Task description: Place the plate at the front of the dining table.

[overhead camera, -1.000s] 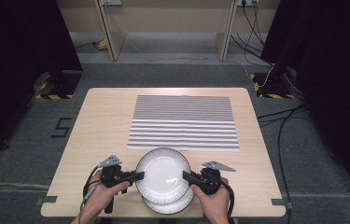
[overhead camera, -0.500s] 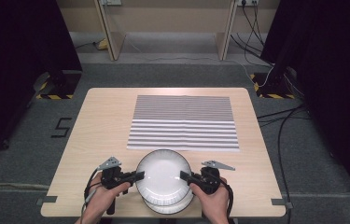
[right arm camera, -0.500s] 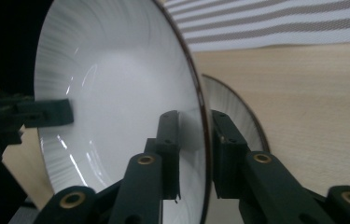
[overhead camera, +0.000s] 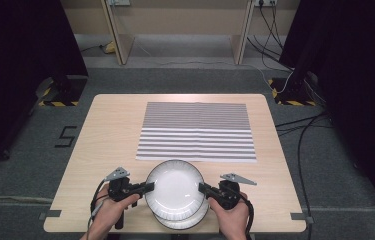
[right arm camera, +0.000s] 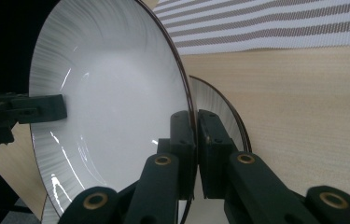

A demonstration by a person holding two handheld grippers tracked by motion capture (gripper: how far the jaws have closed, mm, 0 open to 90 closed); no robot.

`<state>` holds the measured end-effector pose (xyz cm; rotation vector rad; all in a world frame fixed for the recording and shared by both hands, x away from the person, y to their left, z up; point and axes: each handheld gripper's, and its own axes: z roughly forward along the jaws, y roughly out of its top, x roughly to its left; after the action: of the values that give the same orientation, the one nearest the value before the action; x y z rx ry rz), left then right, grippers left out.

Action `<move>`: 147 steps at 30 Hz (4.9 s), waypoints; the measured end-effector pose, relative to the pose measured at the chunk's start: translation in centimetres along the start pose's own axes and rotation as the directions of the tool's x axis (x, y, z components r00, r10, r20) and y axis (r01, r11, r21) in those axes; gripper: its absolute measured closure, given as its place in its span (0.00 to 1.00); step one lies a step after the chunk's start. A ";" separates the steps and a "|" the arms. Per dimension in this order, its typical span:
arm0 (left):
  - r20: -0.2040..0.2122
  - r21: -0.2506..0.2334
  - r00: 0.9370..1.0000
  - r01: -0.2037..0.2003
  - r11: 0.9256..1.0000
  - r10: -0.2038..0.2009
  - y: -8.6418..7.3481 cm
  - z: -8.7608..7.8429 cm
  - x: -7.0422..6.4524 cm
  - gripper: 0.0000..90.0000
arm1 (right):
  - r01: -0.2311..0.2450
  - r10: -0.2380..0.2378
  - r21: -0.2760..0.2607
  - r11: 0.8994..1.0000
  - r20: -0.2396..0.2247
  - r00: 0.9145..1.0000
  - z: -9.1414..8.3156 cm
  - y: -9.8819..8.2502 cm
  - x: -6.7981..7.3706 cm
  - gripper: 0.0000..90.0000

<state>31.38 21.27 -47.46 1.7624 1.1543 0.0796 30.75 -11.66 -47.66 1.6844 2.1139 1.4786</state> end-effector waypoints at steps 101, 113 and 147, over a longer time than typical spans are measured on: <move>0.003 -0.093 0.996 -0.083 0.992 0.084 7.3 2.5 -0.2 0.92 | 0.129 -0.108 -0.134 0.983 0.152 0.982 -0.7 7.5 0.2 0.93; 0.002 -0.094 0.996 -0.093 0.991 0.094 7.9 2.7 -0.1 0.91 | 0.122 -0.099 -0.143 0.982 0.155 0.983 -0.6 8.0 0.1 0.92; 0.022 -0.119 0.997 -0.076 0.990 0.079 9.3 4.3 0.5 0.91 | 0.152 -0.122 -0.153 0.976 0.189 0.974 -0.5 10.1 -0.5 0.92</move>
<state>40.01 18.13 -42.85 1.6986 1.0412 0.1671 37.94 -12.94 -40.65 1.5169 1.9149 1.3674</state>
